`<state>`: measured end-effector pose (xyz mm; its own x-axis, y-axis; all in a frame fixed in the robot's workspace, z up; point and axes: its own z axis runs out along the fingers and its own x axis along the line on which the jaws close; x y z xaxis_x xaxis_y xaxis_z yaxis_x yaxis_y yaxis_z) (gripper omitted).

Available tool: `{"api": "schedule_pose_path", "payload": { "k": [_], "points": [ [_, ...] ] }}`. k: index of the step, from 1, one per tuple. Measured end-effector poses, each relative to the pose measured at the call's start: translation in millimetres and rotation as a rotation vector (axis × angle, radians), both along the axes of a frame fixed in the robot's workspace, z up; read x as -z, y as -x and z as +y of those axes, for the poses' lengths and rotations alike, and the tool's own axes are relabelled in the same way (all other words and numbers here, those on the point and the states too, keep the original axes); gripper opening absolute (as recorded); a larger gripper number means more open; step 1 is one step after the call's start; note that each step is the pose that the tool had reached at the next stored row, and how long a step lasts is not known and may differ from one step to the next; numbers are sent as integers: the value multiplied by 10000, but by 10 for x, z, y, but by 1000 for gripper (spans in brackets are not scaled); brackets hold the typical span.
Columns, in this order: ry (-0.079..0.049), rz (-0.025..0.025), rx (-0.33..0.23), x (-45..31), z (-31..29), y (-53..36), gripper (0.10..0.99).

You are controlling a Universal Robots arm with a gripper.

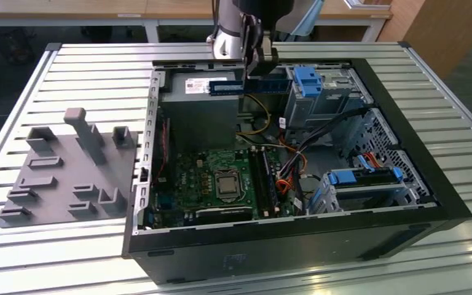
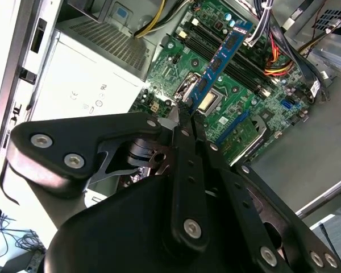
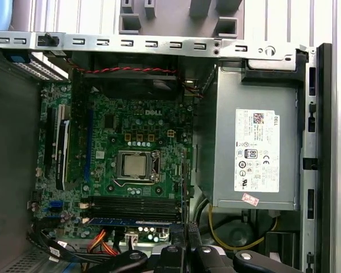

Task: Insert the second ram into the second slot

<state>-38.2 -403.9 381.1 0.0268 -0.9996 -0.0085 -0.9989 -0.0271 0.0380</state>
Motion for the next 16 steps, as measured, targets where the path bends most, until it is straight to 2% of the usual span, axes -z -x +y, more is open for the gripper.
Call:
{"api": "schedule_pose_path", "payload": {
  "k": [16],
  "points": [
    [26,-1,0,0,-52,0,137]
  ]
}}
